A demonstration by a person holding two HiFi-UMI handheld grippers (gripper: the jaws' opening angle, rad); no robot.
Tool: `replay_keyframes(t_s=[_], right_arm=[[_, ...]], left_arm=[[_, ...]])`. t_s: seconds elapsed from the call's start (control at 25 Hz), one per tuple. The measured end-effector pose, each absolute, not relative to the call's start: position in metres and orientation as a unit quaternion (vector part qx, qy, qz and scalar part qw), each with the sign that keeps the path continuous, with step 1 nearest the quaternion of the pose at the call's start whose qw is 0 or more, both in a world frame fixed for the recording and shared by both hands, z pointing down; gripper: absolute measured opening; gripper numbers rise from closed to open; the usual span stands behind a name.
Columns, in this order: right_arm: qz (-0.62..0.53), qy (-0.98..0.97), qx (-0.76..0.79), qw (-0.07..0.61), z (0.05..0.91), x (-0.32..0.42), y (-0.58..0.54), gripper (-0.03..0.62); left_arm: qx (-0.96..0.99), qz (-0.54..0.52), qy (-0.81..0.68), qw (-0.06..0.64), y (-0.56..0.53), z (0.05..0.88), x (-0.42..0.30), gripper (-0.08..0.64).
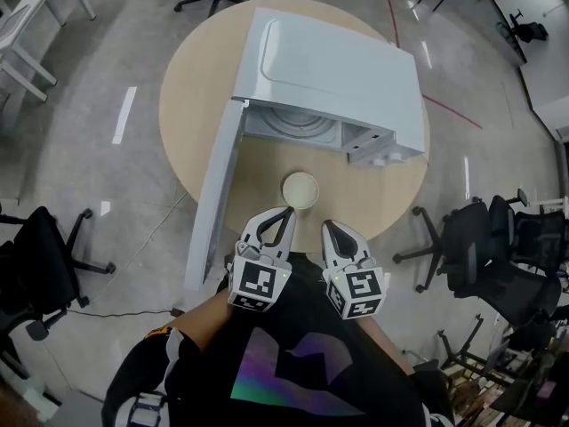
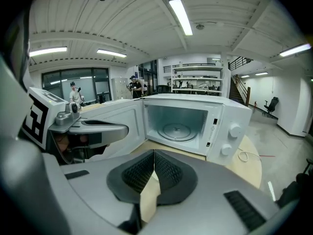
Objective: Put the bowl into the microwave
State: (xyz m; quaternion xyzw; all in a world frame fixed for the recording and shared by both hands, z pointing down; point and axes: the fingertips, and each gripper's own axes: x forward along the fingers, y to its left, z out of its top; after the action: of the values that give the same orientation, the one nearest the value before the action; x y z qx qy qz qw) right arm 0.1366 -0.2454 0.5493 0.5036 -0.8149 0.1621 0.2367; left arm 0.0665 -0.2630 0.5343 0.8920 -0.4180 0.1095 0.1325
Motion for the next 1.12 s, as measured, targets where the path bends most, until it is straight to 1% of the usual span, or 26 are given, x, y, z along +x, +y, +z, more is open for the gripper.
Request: replay_keyframes(t_s=[0.2,0.44,0.8,1.12], right_arm=[[0.159,-0.836,0.468,0.239,0.554,0.141,-0.282,0.015],[0.178,-0.842,0.449,0.239,0.567,0.159,-0.316,0.015],[0.224,-0.838,0.419,0.270,0.615,0.179,-0.339,0.017],[0.244,-0.833,0.409,0.284,0.639,0.181,-0.351,0.017]], left_arm=[[0.869,0.104,-0.466,0.128,-0.291,0.531,0.063,0.048],[0.845,0.115,-0.503,0.143,-0.316,0.538,0.065,0.048],[0.825,0.156,-0.522,0.146,-0.337,0.573,0.071,0.048],[0.817,0.183,-0.525,0.152,-0.345,0.593,0.070,0.048]])
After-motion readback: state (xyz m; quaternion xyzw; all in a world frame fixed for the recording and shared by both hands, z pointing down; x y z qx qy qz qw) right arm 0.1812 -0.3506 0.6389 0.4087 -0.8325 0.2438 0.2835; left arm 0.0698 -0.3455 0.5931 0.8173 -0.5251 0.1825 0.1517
